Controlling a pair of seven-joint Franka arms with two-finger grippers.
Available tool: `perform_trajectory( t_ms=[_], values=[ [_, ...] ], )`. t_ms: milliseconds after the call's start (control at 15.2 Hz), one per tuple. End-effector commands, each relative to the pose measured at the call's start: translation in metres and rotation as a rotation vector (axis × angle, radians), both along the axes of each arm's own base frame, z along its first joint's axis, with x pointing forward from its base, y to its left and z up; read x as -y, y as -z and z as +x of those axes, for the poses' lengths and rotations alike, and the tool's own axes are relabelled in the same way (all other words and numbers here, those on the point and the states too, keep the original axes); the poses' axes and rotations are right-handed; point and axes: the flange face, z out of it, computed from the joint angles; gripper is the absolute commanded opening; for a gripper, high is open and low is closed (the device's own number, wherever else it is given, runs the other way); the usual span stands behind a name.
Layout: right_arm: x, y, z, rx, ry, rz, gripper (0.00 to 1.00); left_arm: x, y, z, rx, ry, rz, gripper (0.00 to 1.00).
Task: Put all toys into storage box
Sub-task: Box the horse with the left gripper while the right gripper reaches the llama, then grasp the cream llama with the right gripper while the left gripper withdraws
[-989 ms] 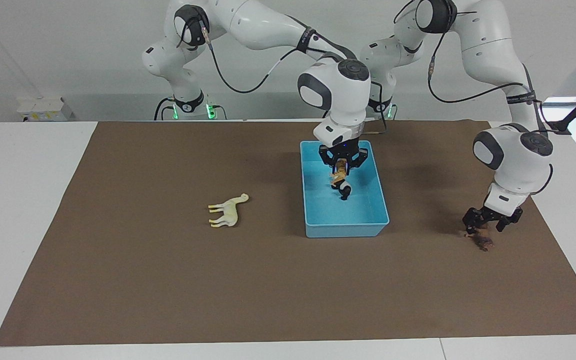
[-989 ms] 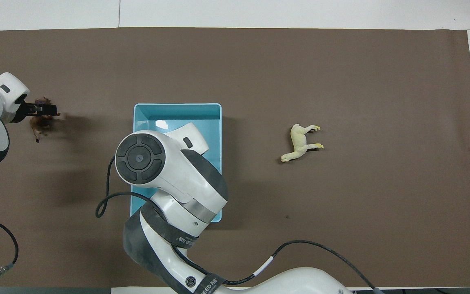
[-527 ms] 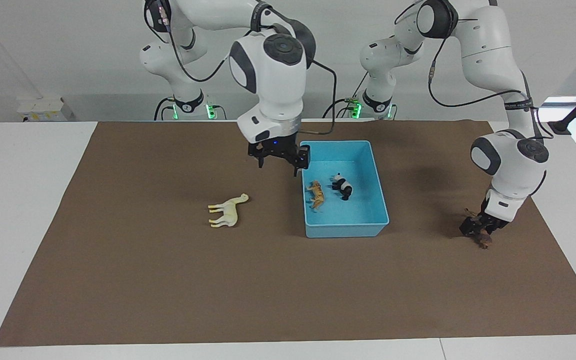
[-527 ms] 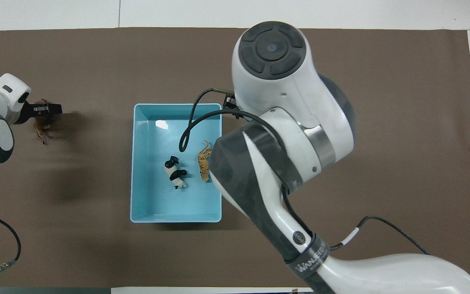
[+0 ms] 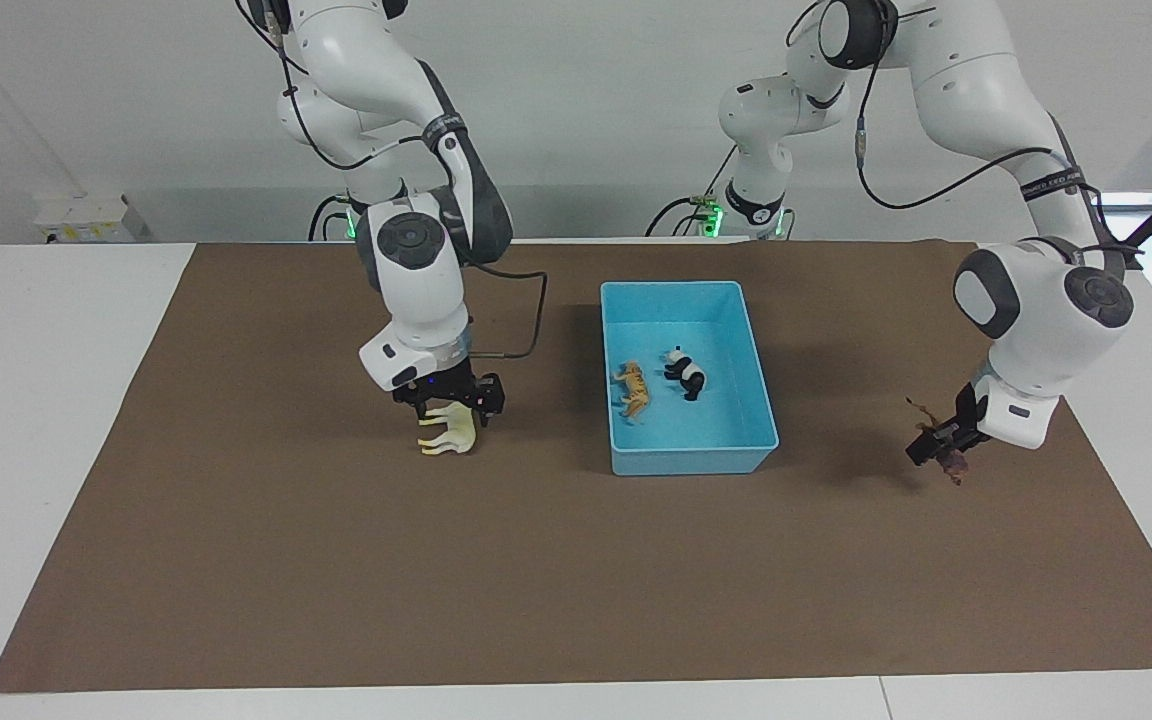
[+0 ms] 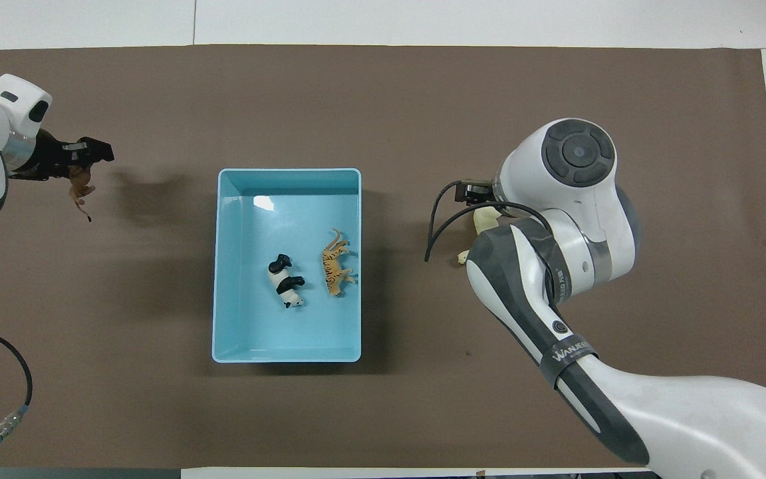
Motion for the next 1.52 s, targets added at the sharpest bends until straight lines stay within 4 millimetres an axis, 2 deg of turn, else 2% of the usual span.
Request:
perform_trajectory(
  t_ms=[0,66,198,264,330,396,462,527,593,659,725,923,989,1121,1187,1253,1319,1451],
  values=[
    [0.003,0.016,-0.013,0.018,-0.043,0.000,1.00,0.052,-0.058,-0.029,-0.059,-0.112,-0.056,0.00],
    [-0.001,0.030,-0.012,0.021,-0.049,-0.002,1.00,0.099,-0.065,-0.038,-0.089,-0.157,-0.049,0.00],
    [-0.004,0.047,-0.010,0.042,-0.055,0.002,1.00,0.195,-0.063,-0.057,-0.110,-0.288,-0.036,0.00],
    [-0.003,0.052,-0.011,0.045,-0.055,0.003,1.00,0.236,-0.060,-0.075,-0.122,-0.310,-0.027,0.00],
    [-0.002,0.058,-0.011,0.041,-0.051,0.001,1.00,0.268,-0.053,-0.094,-0.135,-0.312,-0.018,0.00],
    [0.000,0.063,-0.010,0.043,-0.045,0.000,1.00,0.290,-0.041,-0.114,-0.125,-0.311,-0.017,0.00],
    [0.000,0.068,-0.011,0.047,-0.041,0.002,1.00,0.301,-0.029,-0.128,-0.100,-0.302,-0.028,0.00],
    [0.000,0.074,-0.011,0.049,-0.038,0.002,1.00,0.307,-0.014,-0.143,-0.069,-0.287,-0.043,0.10],
    [0.000,0.078,-0.011,0.044,-0.035,0.001,0.99,0.305,-0.008,-0.147,-0.063,-0.286,-0.046,0.48],
    [0.001,0.081,-0.011,0.040,-0.035,-0.001,0.59,0.303,-0.008,-0.146,-0.065,-0.285,-0.044,0.87],
    [0.000,0.080,-0.010,0.034,-0.031,0.001,0.01,0.301,-0.010,-0.145,-0.067,-0.286,-0.043,1.00],
    [0.000,0.072,-0.006,-0.003,-0.008,-0.010,0.00,0.297,-0.035,-0.139,-0.071,-0.292,-0.040,1.00],
    [-0.005,0.065,-0.005,-0.009,-0.003,-0.010,0.00,0.289,-0.059,-0.136,-0.057,-0.295,-0.040,1.00],
    [-0.018,0.041,0.004,-0.010,0.032,-0.010,0.00,0.235,-0.101,-0.123,-0.048,-0.258,-0.021,1.00],
    [-0.028,0.027,0.007,-0.022,0.036,-0.013,0.00,0.208,-0.119,-0.124,-0.056,-0.172,-0.013,1.00],
    [-0.042,0.007,0.010,-0.032,0.038,-0.019,0.00,0.174,-0.138,-0.126,-0.057,-0.104,-0.010,1.00],
    [-0.055,-0.021,0.013,-0.050,0.048,-0.029,0.00,0.141,-0.157,-0.132,-0.053,-0.044,-0.008,1.00],
    [-0.100,-0.087,0.010,-0.076,0.067,-0.045,0.00,0.099,-0.179,-0.143,-0.085,0.071,0.056,1.00]
  ],
)
